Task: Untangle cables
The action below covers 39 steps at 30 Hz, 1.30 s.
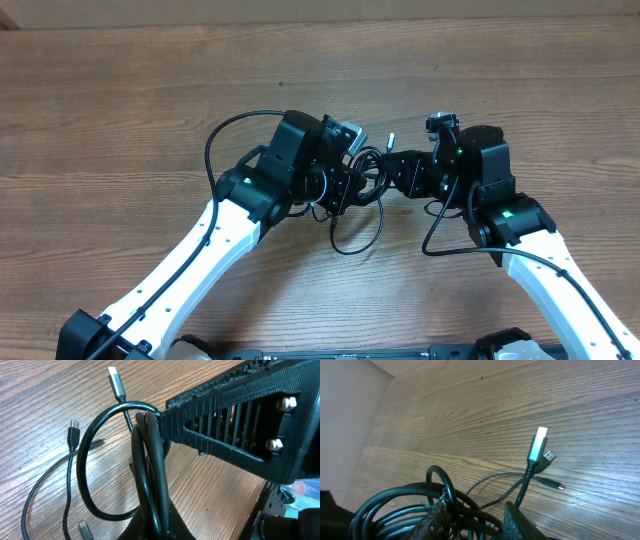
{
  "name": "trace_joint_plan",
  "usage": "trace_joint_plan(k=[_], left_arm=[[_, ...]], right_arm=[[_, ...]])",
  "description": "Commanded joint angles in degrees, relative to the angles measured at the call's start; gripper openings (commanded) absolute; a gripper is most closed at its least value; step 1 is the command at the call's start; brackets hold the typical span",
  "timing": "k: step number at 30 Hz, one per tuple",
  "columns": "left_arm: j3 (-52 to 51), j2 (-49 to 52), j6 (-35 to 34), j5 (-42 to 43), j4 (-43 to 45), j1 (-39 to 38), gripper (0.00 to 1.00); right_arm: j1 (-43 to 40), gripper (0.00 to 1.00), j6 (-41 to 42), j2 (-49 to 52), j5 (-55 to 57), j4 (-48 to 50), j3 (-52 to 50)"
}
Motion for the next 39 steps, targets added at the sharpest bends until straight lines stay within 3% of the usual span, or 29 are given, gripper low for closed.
trace_joint_plan(k=[1,13,25,39], left_arm=[[0.83,-0.42,5.49,4.79,1.64,-0.31,0.04],[0.83,-0.42,17.00,4.83,1.49,-0.76,0.04],[0.83,-0.39,18.62,3.21,1.25,-0.81,0.04],[0.83,2.60,29.16,7.10,4.07,-0.83,0.04]], right_arm=[[0.24,0.33,-0.50,-0.37,-2.43,0.15,1.20],[0.24,0.30,-0.48,7.85,-1.60,0.17,1.09],[0.24,0.29,-0.46,8.76,-1.60,1.05,1.09],[0.24,0.29,-0.24,8.79,-1.62,2.54,1.09]])
